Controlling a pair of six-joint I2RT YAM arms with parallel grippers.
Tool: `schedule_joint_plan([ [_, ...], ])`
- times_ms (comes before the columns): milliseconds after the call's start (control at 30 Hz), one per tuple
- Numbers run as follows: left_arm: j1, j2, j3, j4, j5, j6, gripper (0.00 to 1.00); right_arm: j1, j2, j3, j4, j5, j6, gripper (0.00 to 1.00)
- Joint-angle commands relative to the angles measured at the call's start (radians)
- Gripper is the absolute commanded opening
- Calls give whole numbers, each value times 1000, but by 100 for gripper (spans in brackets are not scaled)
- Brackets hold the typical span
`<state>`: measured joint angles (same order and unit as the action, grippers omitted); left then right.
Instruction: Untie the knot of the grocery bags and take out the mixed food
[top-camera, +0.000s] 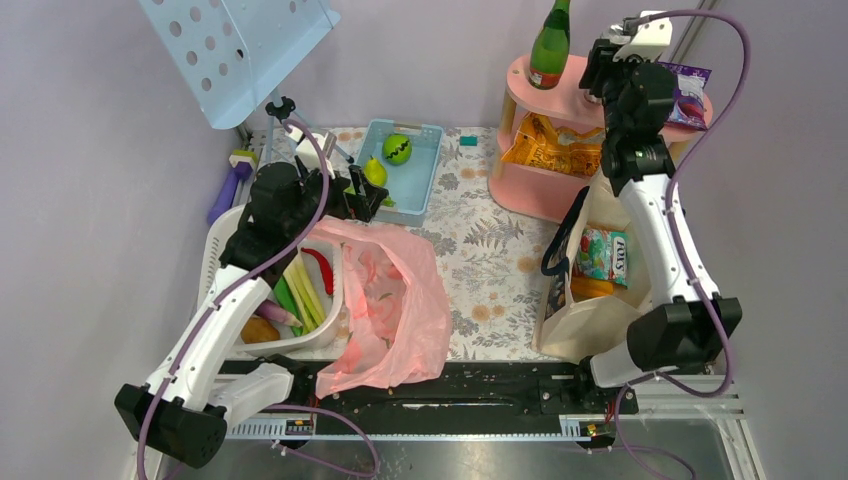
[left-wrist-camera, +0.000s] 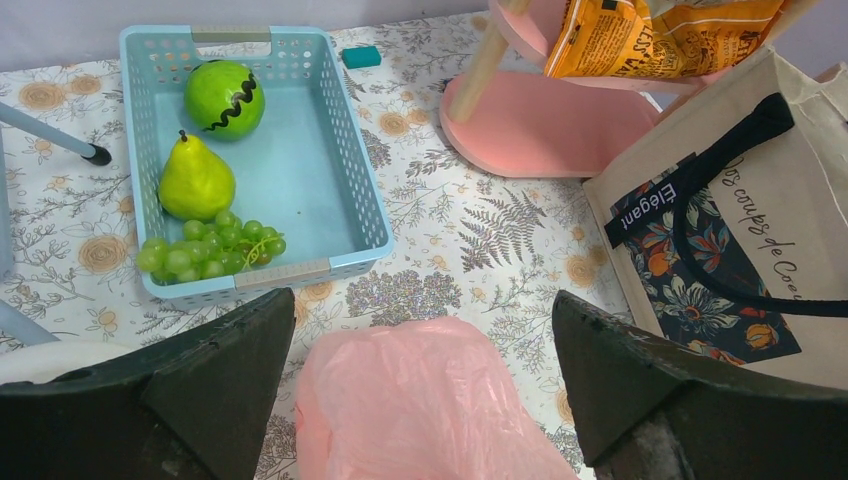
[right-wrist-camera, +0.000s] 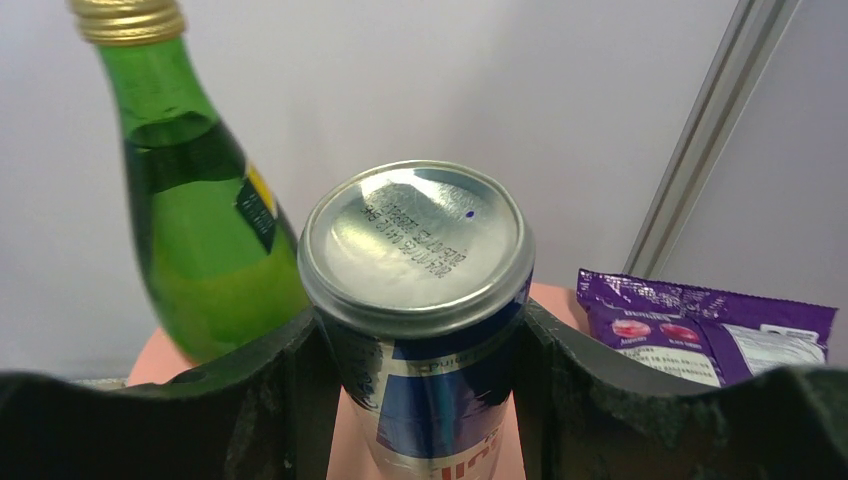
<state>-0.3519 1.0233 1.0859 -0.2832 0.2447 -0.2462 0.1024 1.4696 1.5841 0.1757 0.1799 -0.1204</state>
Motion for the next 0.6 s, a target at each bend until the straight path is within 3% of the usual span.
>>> schedule_joint_plan([
  [0,10,3,-2,43,-7,-3,99,-38,36,123,132,-52,48,0],
  [367,11,22,4,38,-7,5,99,-50,142,224,50,-85,79,0],
  [567,14,27,6,38,-4,7,99,-50,157,223,45,-90,80,5],
])
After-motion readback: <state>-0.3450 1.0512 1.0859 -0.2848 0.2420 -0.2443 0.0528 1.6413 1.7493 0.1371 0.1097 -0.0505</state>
